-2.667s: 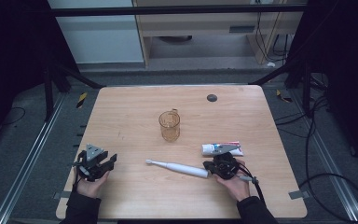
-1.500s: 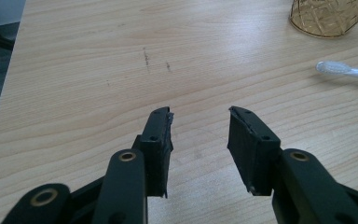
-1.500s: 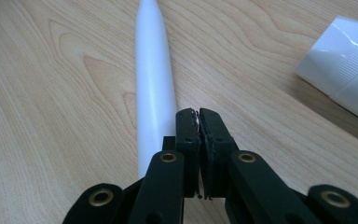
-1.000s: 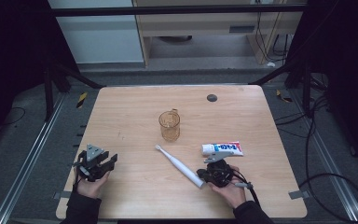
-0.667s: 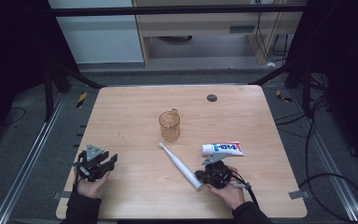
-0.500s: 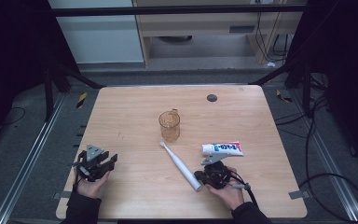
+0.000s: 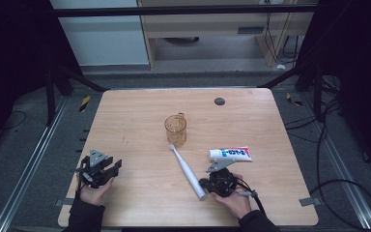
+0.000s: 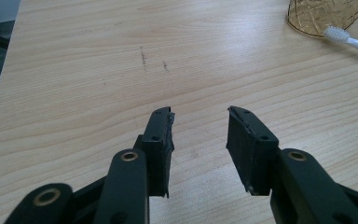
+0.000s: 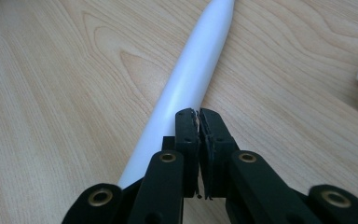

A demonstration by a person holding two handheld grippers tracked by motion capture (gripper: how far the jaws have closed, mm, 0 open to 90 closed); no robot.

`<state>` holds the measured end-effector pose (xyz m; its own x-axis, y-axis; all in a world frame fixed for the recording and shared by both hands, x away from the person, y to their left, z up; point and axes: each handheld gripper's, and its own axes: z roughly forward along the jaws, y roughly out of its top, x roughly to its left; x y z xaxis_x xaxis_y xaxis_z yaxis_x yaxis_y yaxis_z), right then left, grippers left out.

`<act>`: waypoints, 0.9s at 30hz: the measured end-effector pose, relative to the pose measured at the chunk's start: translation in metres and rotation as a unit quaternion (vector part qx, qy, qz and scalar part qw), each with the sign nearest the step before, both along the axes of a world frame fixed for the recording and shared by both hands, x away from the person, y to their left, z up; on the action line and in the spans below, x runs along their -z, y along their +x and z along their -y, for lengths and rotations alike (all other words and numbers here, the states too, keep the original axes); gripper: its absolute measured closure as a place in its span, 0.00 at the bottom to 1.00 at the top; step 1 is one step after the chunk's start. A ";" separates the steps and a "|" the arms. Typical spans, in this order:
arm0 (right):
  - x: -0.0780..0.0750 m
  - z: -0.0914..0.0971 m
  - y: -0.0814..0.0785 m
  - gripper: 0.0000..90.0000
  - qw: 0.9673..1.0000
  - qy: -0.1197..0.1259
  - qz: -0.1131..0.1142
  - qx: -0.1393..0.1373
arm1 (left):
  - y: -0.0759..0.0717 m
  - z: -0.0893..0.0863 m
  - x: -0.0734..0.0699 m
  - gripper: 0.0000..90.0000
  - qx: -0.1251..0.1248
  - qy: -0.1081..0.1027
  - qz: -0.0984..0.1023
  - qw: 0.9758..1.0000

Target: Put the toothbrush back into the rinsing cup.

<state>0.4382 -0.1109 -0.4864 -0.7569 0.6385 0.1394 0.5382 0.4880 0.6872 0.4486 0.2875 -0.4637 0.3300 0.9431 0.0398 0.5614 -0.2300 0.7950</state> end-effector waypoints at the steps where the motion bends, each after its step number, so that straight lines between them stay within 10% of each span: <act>1: 0.000 0.000 0.000 0.96 1.000 0.000 0.000 0.000 | 0.000 0.000 0.000 0.66 0.000 0.000 0.000 1.000; 27: 0.001 -0.008 -0.002 0.96 1.000 -0.003 -0.003 -0.009 | 0.000 0.001 0.000 0.66 0.001 -0.001 -0.001 1.000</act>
<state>0.4357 -0.1025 -0.4879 -0.7675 0.6256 0.1401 0.5329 0.5010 0.6819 0.4486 0.2866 -0.4639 0.3327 0.9423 0.0373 0.5624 -0.2301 0.7942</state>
